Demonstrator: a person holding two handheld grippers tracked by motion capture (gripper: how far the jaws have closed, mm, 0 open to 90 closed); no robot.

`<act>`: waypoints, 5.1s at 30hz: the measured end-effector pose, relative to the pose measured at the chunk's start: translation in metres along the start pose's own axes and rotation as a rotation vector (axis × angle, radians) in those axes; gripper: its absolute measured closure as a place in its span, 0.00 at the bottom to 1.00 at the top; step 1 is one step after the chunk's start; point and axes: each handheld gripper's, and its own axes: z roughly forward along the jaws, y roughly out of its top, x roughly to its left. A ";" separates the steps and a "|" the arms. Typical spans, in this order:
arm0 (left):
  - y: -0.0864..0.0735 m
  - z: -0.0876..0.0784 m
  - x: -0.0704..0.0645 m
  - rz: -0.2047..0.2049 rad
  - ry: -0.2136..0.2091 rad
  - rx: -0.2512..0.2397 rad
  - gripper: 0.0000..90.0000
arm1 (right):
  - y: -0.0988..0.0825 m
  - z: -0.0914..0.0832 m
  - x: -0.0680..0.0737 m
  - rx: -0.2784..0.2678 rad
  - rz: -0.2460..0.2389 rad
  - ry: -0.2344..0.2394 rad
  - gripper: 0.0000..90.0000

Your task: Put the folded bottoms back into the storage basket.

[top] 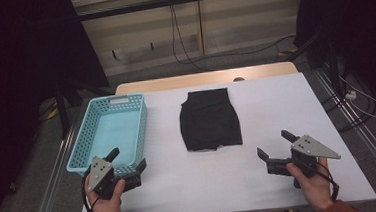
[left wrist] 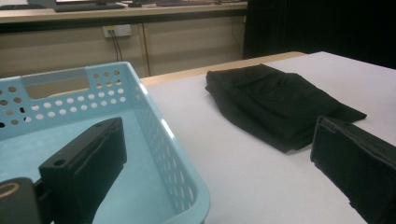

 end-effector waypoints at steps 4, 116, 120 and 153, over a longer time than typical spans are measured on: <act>-0.001 -0.001 0.002 -0.011 0.007 0.009 0.04 | 0.000 0.002 0.001 0.001 -0.002 0.012 0.03; -0.002 -0.002 -0.001 0.011 -0.021 0.037 0.04 | 0.053 0.168 0.046 0.464 -0.323 0.433 0.33; -0.002 -0.002 -0.001 0.011 -0.024 0.038 0.04 | 0.044 0.176 0.052 0.501 -0.369 0.428 0.37; -0.002 -0.003 -0.002 0.010 -0.028 0.047 0.04 | 0.032 0.187 0.055 0.573 -0.613 0.495 0.73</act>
